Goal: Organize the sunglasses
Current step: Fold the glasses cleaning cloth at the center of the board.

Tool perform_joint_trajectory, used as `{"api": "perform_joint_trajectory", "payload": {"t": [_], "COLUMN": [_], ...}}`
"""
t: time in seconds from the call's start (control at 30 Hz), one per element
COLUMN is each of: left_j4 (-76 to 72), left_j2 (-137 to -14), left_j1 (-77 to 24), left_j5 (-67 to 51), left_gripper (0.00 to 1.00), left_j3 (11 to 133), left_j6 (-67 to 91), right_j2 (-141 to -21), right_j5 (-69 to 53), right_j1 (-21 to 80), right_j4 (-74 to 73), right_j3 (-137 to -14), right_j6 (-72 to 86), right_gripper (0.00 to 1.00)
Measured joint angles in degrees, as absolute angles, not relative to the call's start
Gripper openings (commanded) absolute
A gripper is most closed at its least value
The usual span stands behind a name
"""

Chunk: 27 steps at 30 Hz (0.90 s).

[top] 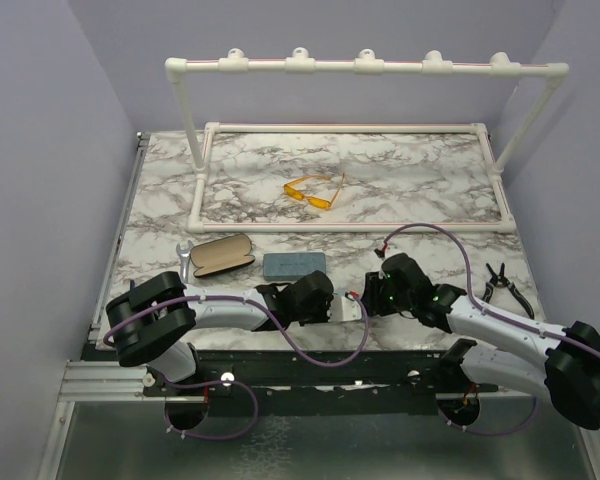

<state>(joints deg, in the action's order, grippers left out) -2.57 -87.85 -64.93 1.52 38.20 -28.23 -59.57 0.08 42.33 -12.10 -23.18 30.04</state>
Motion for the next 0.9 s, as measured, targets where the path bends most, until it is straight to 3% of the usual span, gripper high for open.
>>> {"api": "perform_joint_trajectory", "payload": {"t": [0.37, 0.6, 0.9], "left_j4": [-2.57, -2.57, -2.57], "left_j2": [-87.85, -87.85, -87.85], "left_j1": [-64.86, -64.82, -64.82], "left_j5": [1.48, 1.45, 1.45], "left_gripper": [0.0, 0.0, 0.0], "left_j3": [38.2, 38.17, 38.17], "left_j6": [-28.47, -28.64, -28.84], "right_j2": [-59.88, -60.1, -61.98], "right_j5": [0.08, 0.16, 0.58], "right_j1": [42.33, 42.35, 42.39], "right_j4": [-8.47, -7.9, -7.33], "right_j3": [-22.9, -21.1, -21.04], "right_j6": [29.89, 30.52, 31.11], "right_gripper": [0.34, 0.35, 0.11]}}
